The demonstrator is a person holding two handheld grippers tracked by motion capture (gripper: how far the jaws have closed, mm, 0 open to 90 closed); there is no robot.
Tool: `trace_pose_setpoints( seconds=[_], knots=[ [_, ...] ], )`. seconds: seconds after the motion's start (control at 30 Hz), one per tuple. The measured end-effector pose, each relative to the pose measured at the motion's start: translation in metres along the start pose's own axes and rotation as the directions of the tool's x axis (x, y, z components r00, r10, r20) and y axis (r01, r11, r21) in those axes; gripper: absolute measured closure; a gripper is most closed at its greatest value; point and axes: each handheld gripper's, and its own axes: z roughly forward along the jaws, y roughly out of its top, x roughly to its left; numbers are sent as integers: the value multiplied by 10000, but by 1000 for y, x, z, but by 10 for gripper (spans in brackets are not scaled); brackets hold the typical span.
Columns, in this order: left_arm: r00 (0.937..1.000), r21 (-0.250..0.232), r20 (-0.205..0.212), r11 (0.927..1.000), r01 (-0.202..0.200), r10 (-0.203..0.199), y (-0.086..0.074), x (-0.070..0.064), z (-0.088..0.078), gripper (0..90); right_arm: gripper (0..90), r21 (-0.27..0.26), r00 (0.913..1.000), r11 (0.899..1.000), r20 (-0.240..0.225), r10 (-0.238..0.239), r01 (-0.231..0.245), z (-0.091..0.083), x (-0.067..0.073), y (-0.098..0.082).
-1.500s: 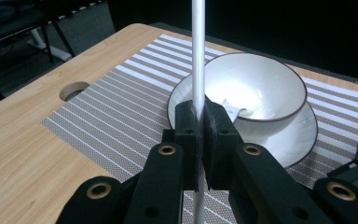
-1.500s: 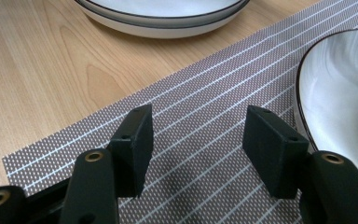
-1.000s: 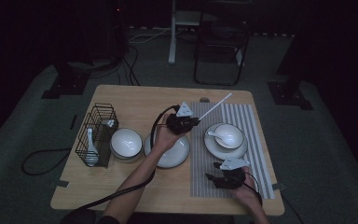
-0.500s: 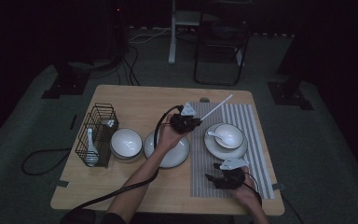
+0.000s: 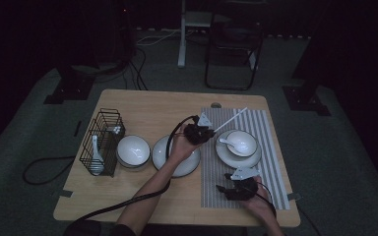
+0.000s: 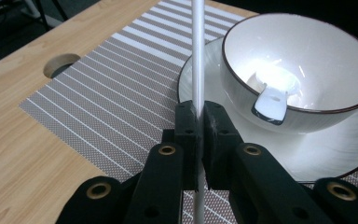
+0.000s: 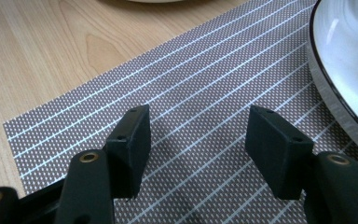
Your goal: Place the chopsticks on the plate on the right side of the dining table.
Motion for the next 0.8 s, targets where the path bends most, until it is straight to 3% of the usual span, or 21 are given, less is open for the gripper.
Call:
trace_pose_setpoints(
  seconds=[0.8],
  knots=[
    [9997,591,264,9982,-29,13,-3,-5,26,859,400,53,10000,10000,-24,-28,28,3,3,0]
  ],
)
